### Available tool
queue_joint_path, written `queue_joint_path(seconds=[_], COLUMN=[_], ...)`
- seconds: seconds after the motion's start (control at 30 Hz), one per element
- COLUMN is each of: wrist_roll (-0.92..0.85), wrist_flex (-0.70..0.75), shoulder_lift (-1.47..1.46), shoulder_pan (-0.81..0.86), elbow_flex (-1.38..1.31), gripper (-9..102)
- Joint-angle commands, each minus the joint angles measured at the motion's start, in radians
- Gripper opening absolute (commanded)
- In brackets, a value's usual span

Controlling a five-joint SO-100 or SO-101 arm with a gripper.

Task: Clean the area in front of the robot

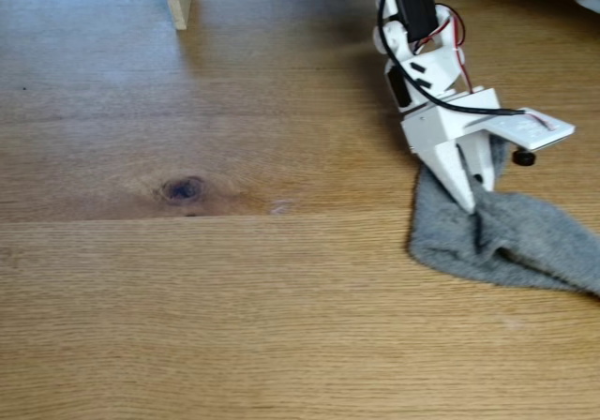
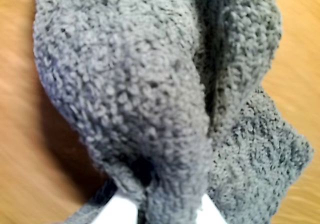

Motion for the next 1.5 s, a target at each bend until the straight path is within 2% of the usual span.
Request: queue_joint_path(seconds=[0.0, 0.13, 0.27, 0.4, 0.53, 0.7, 0.87, 0.97, 1.1, 1.23, 1.37, 1.47], wrist_roll=[-0.037, 0.012, 0.075, 0.077, 0.114, 0.167, 0.176, 0.155, 0.107, 0.041, 0.081, 0.115], wrist_flex=[0.009, 0.155, 0.420, 0.618, 0.741, 0.709, 0.626, 0.623, 0.640, 0.741, 0.850, 0.848], shoulder_lift=[0.025, 0.083, 0.186, 0.310, 0.390, 0.503, 0.658, 0.701, 0.696, 0.652, 0.509, 0.396], shoulder_pan=[0.232, 0.370, 0.403, 0.308, 0.155, 0.006, 0.000, 0.081, 0.278, 0.483, 0.623, 0.660], elbow_flex=[-0.031, -0.021, -0.017, -0.017, -0.015, -0.015, -0.015, -0.015, -0.015, -0.015, -0.015, -0.014], gripper=[0, 0, 0, 0, 0, 0, 0, 0, 0, 0, 0, 0])
